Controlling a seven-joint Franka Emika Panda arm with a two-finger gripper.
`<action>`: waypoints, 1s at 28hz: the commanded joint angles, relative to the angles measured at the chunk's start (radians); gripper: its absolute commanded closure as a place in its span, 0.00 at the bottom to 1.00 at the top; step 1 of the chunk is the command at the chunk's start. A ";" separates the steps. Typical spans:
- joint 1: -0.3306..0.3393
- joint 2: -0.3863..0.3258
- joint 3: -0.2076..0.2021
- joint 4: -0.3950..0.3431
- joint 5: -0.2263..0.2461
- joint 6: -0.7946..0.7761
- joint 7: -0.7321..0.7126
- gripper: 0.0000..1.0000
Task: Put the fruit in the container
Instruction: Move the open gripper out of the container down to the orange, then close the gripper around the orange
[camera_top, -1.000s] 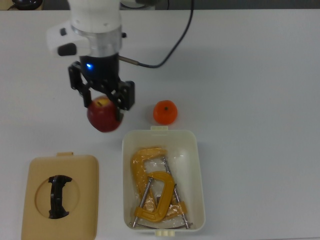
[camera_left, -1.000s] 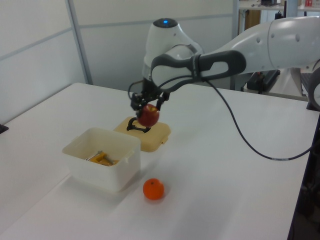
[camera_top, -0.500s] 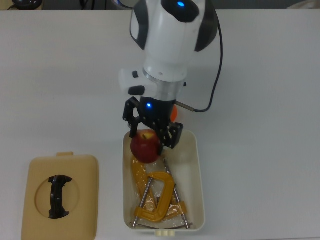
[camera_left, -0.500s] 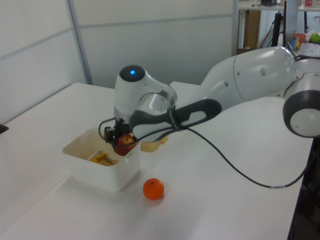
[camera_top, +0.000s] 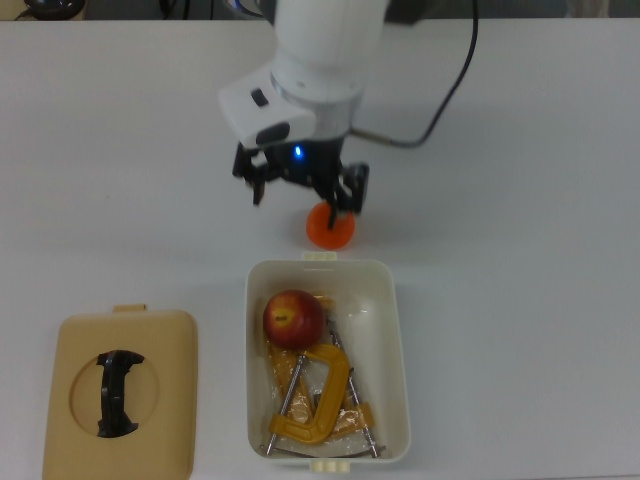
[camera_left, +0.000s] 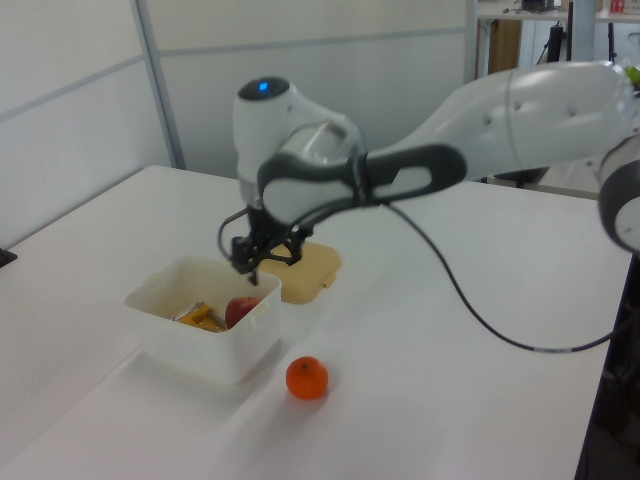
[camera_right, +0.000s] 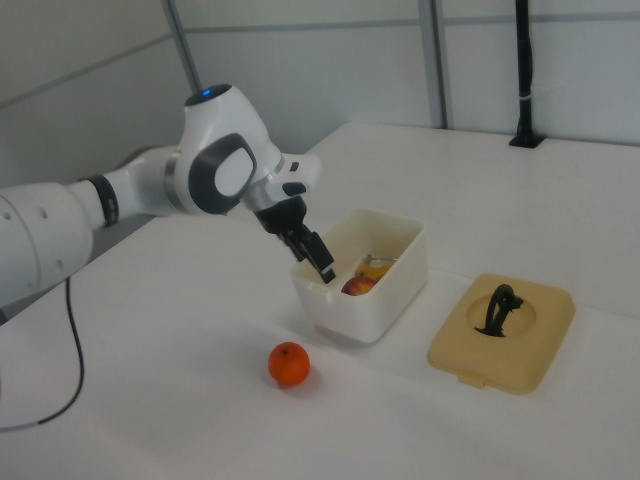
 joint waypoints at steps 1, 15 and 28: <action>0.006 -0.087 -0.021 -0.055 0.051 -0.170 -0.253 0.00; 0.082 -0.006 -0.007 -0.239 -0.012 0.078 -0.147 0.00; 0.122 0.070 0.007 -0.311 -0.096 0.214 -0.055 0.00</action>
